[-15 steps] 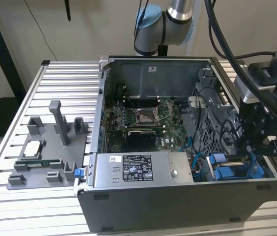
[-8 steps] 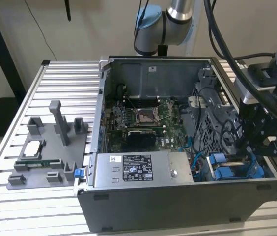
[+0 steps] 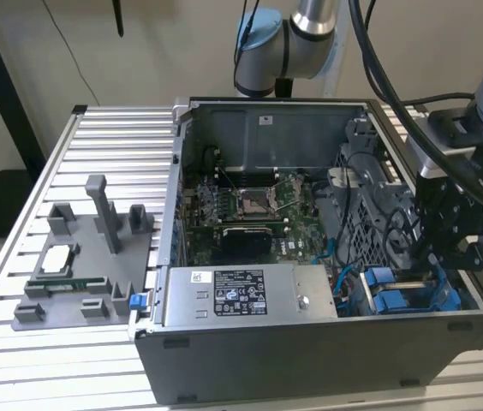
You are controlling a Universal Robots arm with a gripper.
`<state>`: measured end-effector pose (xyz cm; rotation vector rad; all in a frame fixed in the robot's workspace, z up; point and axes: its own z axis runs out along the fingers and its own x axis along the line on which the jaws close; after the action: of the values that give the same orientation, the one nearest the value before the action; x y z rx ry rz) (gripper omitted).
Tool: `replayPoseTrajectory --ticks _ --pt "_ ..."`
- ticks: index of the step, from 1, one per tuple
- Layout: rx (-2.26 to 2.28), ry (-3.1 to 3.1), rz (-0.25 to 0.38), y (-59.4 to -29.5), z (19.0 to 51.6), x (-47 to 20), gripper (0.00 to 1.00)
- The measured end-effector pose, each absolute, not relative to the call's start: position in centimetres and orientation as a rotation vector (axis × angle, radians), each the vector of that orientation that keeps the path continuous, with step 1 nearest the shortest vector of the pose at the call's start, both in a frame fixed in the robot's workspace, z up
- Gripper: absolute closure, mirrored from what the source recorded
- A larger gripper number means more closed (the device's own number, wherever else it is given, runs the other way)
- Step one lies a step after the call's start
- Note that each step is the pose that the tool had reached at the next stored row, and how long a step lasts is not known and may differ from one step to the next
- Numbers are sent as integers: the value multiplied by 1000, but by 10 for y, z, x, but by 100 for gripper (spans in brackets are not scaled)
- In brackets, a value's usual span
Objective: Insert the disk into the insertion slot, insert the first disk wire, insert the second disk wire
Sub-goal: 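Insert the first disk wire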
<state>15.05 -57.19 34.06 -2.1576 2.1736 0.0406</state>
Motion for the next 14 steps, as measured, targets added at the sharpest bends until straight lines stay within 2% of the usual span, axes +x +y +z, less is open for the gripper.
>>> replayPoseTrajectory --ticks 14 --pt "-2154 2199 16 -570 339 151 100"
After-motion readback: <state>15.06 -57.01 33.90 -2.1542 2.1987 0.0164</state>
